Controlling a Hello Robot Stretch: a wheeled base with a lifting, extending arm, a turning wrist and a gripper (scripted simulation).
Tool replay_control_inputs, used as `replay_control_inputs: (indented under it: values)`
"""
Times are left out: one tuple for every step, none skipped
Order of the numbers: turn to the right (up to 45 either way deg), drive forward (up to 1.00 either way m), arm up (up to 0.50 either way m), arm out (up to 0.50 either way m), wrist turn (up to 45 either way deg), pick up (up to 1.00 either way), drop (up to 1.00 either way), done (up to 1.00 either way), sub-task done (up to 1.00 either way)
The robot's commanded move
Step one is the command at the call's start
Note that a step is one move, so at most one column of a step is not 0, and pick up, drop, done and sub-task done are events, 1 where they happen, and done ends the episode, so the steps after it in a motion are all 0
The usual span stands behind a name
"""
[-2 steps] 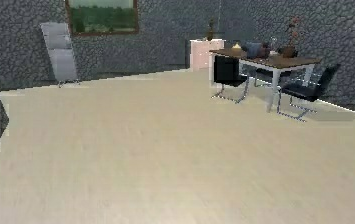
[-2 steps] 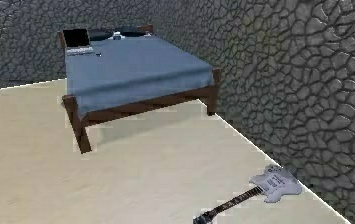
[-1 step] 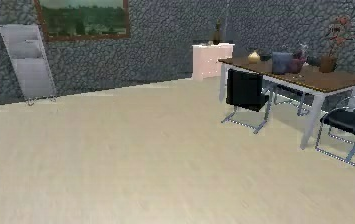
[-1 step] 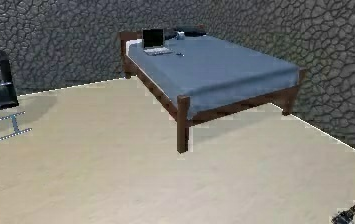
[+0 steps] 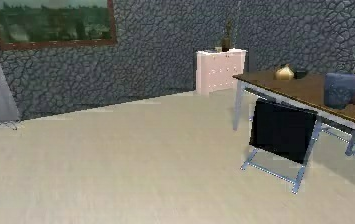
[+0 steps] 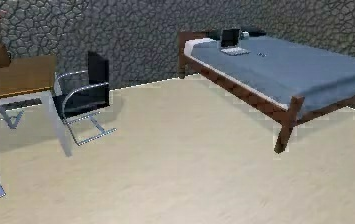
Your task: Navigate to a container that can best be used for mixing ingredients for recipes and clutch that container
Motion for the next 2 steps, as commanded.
replay_control_inputs:
  values:
    - [0.0, 1.0, 0.0, 0.0, 0.0, 0.0, 0.0, 0.0, 0.0]
    - [-6.0, 0.0, 0.0, 0.0, 0.0, 0.0, 0.0, 0.0, 0.0]
